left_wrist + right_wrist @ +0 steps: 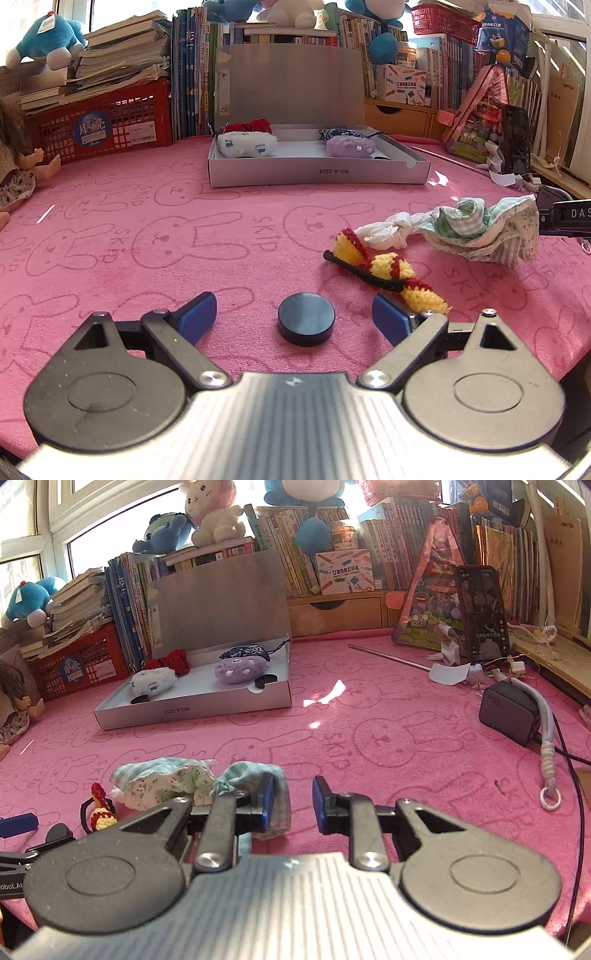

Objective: Organize objects
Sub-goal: 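Move the left gripper to a black lid while the right approaches the green checked cloth, then close the left gripper on the black lid while the right grasps the checked cloth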

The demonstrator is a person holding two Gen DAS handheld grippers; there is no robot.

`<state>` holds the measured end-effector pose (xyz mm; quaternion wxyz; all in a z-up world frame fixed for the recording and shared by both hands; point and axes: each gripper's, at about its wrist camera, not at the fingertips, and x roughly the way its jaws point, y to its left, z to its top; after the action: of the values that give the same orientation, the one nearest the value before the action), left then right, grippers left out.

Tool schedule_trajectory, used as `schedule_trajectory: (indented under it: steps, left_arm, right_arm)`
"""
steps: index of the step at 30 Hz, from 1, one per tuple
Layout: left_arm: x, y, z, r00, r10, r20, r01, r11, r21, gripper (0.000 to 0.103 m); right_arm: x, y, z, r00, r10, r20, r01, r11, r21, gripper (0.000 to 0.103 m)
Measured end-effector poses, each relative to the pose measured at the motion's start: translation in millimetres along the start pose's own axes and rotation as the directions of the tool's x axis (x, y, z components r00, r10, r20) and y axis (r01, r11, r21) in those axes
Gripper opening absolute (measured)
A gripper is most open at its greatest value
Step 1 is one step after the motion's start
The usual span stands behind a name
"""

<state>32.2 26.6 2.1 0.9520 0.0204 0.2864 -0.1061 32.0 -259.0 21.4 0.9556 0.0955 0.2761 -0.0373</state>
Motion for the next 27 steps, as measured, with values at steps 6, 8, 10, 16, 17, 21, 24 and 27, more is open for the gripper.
schedule_trajectory:
  steps: [6, 8, 10, 16, 17, 21, 24, 27]
  left_arm:
    - [1, -3, -2, 1.0, -0.021, 0.005, 0.021, 1.0, 0.001, 0.093]
    - [1, -4, -3, 1.0, -0.023, 0.009, 0.023, 1.0, 0.004, 0.09]
    - [-1, -4, -3, 1.0, -0.016, 0.02, 0.016, 1.0, 0.006, 0.082]
    - [-3, -3, -3, 0.999, -0.018, 0.03, 0.017, 1.0, 0.007, 0.072]
    - [-2, -3, -3, 0.999, -0.016, 0.029, 0.015, 1.0, 0.008, 0.072]
    - [-2, -5, -6, 0.999, -0.007, 0.032, 0.006, 1.0, 0.021, 0.072]
    - [-1, -8, -7, 0.999, 0.005, 0.036, -0.006, 0.999, 0.04, 0.072]
    - [-1, -8, -9, 0.999, 0.013, 0.048, -0.015, 0.999, 0.039, 0.073]
  right_arm:
    - [-14, 12, -8, 0.996, 0.074, 0.045, -0.074, 0.997, -0.009, 0.074]
    - [-17, 20, -10, 0.994, 0.098, 0.047, -0.097, 0.995, -0.013, 0.081]
    - [-19, 30, -12, 0.99, 0.134, 0.047, -0.133, 0.991, -0.019, 0.087]
    - [-17, 55, -17, 0.983, 0.18, 0.04, -0.178, 0.983, -0.053, 0.102]
    - [-16, 59, -19, 0.983, 0.179, 0.035, -0.177, 0.982, -0.061, 0.102]
    - [-4, 67, -24, 0.991, 0.131, 0.005, -0.131, 0.989, -0.067, 0.102]
    - [3, 70, -26, 0.997, 0.082, -0.015, -0.083, 0.994, -0.069, 0.102]
    - [11, 71, -29, 0.997, 0.06, -0.039, -0.063, 0.995, -0.082, 0.102]
